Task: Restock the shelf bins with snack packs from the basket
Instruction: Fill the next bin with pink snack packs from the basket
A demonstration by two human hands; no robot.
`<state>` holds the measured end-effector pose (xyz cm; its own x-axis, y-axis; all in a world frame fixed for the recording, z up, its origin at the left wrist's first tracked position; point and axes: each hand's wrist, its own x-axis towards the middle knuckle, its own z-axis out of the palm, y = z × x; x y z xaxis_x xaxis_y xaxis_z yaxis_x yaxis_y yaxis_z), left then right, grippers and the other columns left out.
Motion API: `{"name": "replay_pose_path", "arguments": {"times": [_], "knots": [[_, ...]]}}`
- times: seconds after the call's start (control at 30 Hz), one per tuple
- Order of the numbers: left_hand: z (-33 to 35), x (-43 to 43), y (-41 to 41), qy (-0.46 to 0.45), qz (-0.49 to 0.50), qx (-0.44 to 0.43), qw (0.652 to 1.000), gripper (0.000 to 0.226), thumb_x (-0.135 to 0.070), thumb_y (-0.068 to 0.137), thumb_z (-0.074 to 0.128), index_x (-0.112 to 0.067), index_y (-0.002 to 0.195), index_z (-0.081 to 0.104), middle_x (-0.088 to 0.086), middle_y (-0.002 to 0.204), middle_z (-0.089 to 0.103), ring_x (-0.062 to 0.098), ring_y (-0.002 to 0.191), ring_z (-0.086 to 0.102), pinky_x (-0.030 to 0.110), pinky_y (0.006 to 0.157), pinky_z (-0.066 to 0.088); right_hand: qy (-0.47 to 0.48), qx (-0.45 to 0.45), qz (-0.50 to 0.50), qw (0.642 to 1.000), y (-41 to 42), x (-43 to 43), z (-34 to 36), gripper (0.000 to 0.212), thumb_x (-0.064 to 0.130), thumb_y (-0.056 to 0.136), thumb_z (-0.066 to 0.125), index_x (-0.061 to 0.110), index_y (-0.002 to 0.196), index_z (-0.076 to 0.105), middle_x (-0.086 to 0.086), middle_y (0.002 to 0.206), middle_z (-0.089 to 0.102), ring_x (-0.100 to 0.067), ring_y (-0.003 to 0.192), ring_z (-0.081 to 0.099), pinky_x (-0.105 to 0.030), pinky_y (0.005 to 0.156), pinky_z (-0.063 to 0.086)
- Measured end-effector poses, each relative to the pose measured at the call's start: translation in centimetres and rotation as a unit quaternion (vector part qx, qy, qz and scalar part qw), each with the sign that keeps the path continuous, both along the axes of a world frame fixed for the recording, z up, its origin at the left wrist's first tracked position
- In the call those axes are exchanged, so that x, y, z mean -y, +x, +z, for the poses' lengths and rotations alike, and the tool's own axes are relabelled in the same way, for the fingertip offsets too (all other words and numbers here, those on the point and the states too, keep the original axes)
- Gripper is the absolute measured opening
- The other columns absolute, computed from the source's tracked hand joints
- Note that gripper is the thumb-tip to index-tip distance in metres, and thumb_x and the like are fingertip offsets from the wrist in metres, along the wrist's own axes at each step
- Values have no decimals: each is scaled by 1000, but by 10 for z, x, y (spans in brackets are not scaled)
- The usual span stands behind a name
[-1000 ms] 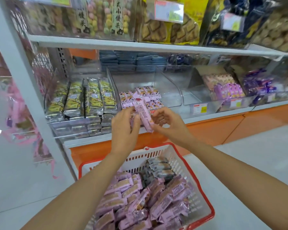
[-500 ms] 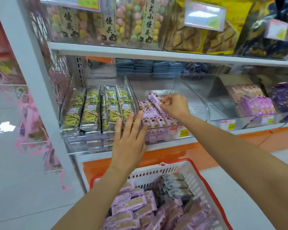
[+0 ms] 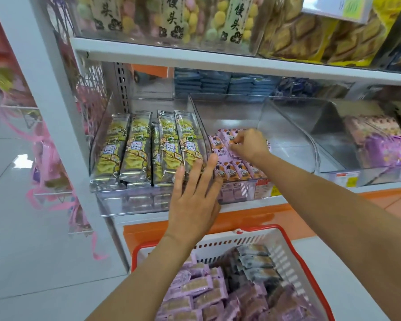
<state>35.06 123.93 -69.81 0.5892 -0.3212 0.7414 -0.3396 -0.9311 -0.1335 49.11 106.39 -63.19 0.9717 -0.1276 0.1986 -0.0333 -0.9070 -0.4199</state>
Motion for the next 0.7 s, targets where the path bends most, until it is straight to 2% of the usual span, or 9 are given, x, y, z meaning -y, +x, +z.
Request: {"name": "replay_pose_path", "arguments": {"times": [0.07,0.13,0.17,0.23,0.3,0.4,0.5,0.6,0.7], "knots": [[1,-2,-1,10,1,-11,1000,42,-26,86,46,-17,126,54,10,160,23,32,143,28,50,122,-3,-2,14,15,1000,-7,2,4,17,17,85,69,1,91,75,-17,88,71,-23,73,59,-23,63,40],[3,-3,-3,19,2,-23,1000,43,-27,86,46,-17,127,56,10,161,25,32,144,27,50,122,-3,21,46,24,998,-13,4,8,21,20,84,72,6,100,73,-13,93,69,-24,84,62,-30,76,49],[4,-3,-4,19,1,-29,999,45,-26,86,46,-16,128,58,11,161,27,32,144,26,50,122,-3,40,65,32,997,-18,5,10,22,20,84,73,8,102,73,-9,89,68,-21,83,62,-34,81,51],[7,-2,-7,13,1,-38,999,49,-25,86,46,-15,132,58,11,161,25,32,147,22,51,122,-3,89,108,60,988,-31,4,16,15,18,83,74,11,96,74,5,76,62,-9,70,57,-32,77,52],[7,-2,-11,7,1,-42,999,56,-24,86,46,-12,140,52,12,163,19,32,150,14,52,122,-2,141,138,100,975,-56,-1,25,3,17,85,71,18,88,72,14,71,59,0,64,53,-20,69,47],[-6,-6,-24,13,-31,-32,999,59,-22,87,41,-5,144,44,15,156,24,35,146,18,51,123,4,200,164,172,951,-104,-11,32,4,15,88,68,18,88,69,9,76,63,-1,66,53,-12,63,41],[-28,-12,-41,25,-69,-44,996,49,-22,83,40,-8,130,47,13,132,40,33,124,38,47,116,19,243,173,219,929,-147,-15,17,3,9,89,66,10,87,68,-1,73,64,-9,63,54,-20,58,46],[-51,-21,-54,68,-81,-114,988,45,-24,80,42,-6,118,59,14,119,54,32,110,45,45,100,31,241,126,232,934,-177,-16,-19,5,11,89,66,11,84,68,-2,72,65,-17,62,56,-29,59,47],[-80,-34,-59,117,-90,-204,968,48,-24,74,67,-5,118,62,12,113,60,31,106,49,40,92,35,214,61,234,946,-195,-13,-69,5,16,88,67,13,85,69,3,71,65,-11,62,57,-30,60,48]]}}
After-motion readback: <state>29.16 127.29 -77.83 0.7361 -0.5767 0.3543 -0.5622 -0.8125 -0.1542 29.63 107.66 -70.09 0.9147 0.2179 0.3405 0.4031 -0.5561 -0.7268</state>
